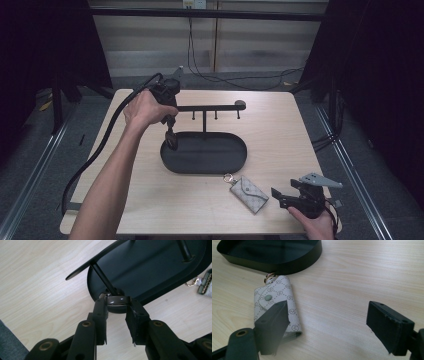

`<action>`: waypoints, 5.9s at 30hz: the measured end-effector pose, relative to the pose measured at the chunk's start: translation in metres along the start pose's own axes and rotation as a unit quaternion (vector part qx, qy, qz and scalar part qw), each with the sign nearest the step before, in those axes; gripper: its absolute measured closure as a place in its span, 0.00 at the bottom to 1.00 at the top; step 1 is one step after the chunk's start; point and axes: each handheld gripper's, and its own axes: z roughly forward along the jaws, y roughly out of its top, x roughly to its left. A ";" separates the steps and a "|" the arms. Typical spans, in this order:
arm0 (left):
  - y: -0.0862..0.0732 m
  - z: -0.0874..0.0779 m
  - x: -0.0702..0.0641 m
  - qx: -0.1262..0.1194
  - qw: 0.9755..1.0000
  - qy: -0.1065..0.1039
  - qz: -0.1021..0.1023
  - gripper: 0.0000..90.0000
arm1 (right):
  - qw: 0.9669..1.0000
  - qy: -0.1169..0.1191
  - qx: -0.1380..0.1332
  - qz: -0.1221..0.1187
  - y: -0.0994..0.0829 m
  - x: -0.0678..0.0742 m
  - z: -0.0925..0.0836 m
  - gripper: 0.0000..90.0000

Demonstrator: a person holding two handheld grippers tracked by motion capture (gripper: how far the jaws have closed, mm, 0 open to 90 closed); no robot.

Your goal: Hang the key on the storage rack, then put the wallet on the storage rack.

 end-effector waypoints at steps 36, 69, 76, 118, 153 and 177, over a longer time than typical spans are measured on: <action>-0.014 0.000 -0.001 -0.049 0.998 0.018 0.024 0.34 | 1.000 -0.003 0.007 -0.007 0.001 0.002 0.001 0.20; -0.131 0.020 0.043 -0.264 0.960 -0.073 0.056 0.19 | 1.000 -0.007 0.005 0.003 0.002 0.001 0.003 0.19; -0.154 0.034 0.049 -0.294 0.954 -0.057 0.023 0.20 | 1.000 -0.008 0.002 0.008 0.002 0.000 0.002 0.19; -0.279 0.134 -0.002 -0.340 0.933 -0.104 0.048 0.24 | 0.988 0.080 0.106 -0.078 0.047 0.031 0.018 0.31; -0.281 0.144 -0.007 -0.322 0.938 -0.112 0.067 0.23 | 0.935 0.100 0.317 -0.127 0.077 0.058 0.076 0.29; -0.282 0.144 -0.003 -0.324 0.937 -0.114 0.062 0.23 | 0.898 0.069 0.400 -0.169 0.077 0.080 0.109 0.29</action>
